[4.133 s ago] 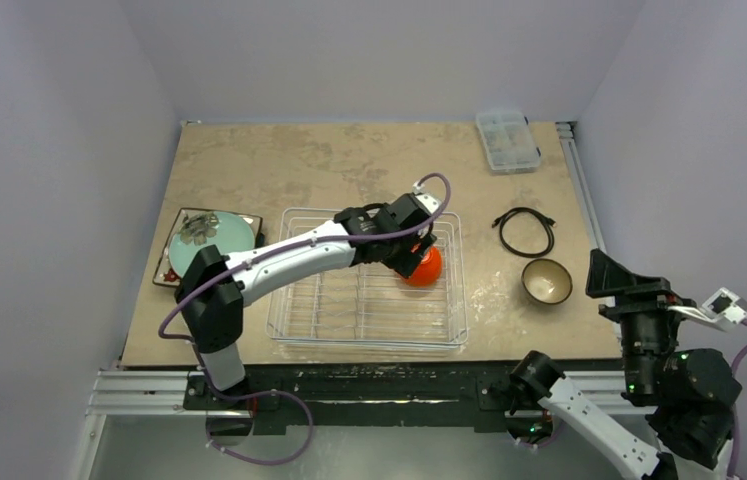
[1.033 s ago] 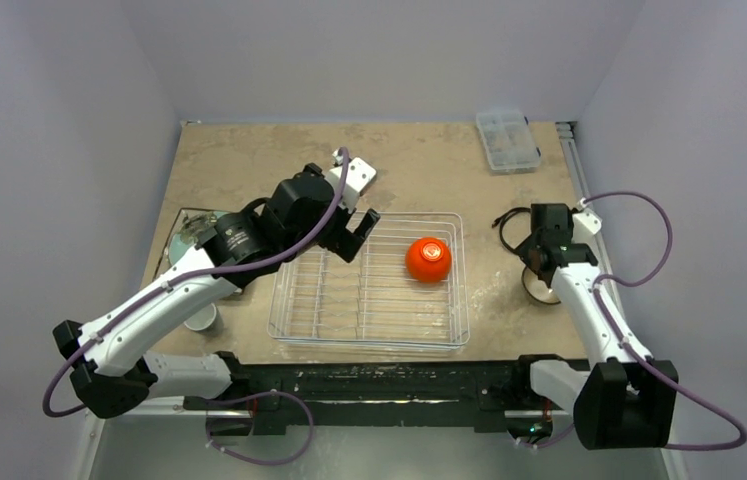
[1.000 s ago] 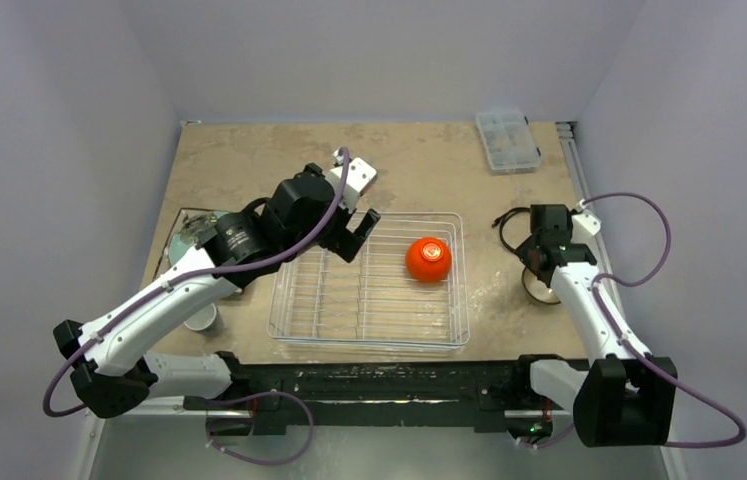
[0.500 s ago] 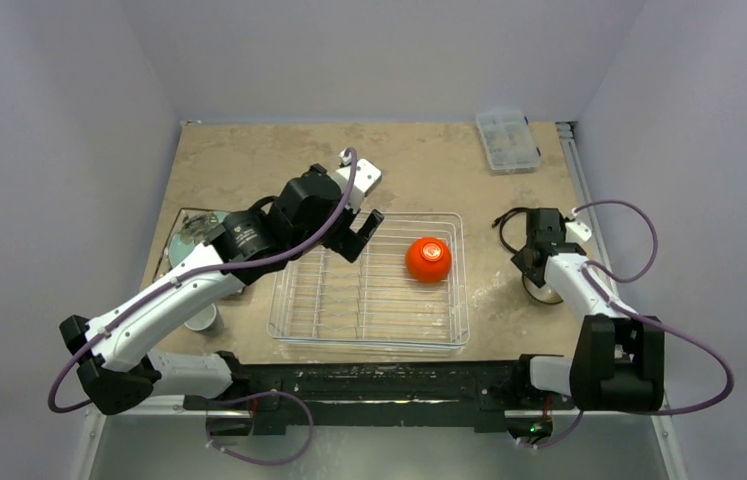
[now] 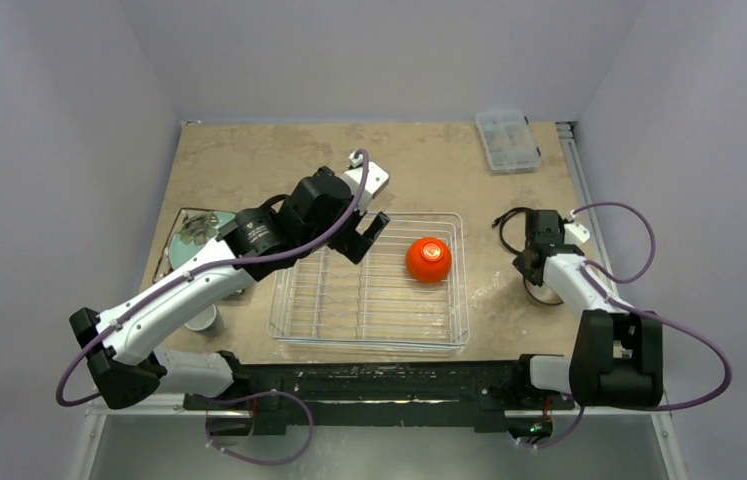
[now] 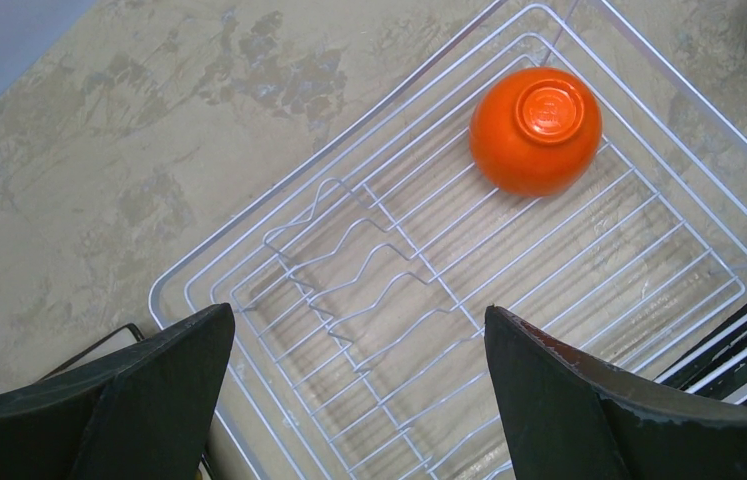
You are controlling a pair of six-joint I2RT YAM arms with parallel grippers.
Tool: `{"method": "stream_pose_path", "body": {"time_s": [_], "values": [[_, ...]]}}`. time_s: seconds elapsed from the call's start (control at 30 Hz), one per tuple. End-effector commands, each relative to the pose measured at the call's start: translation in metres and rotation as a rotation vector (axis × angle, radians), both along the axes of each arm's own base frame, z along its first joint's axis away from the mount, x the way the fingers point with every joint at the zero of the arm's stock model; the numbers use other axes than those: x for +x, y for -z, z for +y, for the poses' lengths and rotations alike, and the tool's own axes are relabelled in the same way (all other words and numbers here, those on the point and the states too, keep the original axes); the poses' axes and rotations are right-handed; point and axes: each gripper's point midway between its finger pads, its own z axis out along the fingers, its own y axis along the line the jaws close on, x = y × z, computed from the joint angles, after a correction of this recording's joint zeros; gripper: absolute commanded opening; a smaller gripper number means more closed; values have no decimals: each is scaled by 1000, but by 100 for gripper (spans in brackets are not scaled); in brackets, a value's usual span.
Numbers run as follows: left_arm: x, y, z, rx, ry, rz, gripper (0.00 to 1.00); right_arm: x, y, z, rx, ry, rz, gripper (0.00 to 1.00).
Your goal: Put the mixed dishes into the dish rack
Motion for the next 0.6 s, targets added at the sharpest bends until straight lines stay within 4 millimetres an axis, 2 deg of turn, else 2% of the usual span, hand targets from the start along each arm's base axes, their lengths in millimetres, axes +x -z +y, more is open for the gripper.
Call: {"method": "stream_pose_path", "body": {"time_s": [0.0, 0.13, 0.2, 0.4, 0.57], "values": [[2, -7, -6, -13, 19, -14, 95, 3, -12, -6, -19, 34, -36, 19], [2, -5, -8, -11, 24, -6, 95, 3, -29, -9, -35, 38, -73, 4], [2, -4, -9, -10, 24, -4, 95, 3, -39, -8, -32, 37, -94, 0], [2, -1, -12, -4, 29, 8, 95, 12, -76, 2, 19, 11, -193, 0], [3, 3, -13, 3, 32, 20, 95, 29, -119, 22, 102, -77, -354, 0]]}}
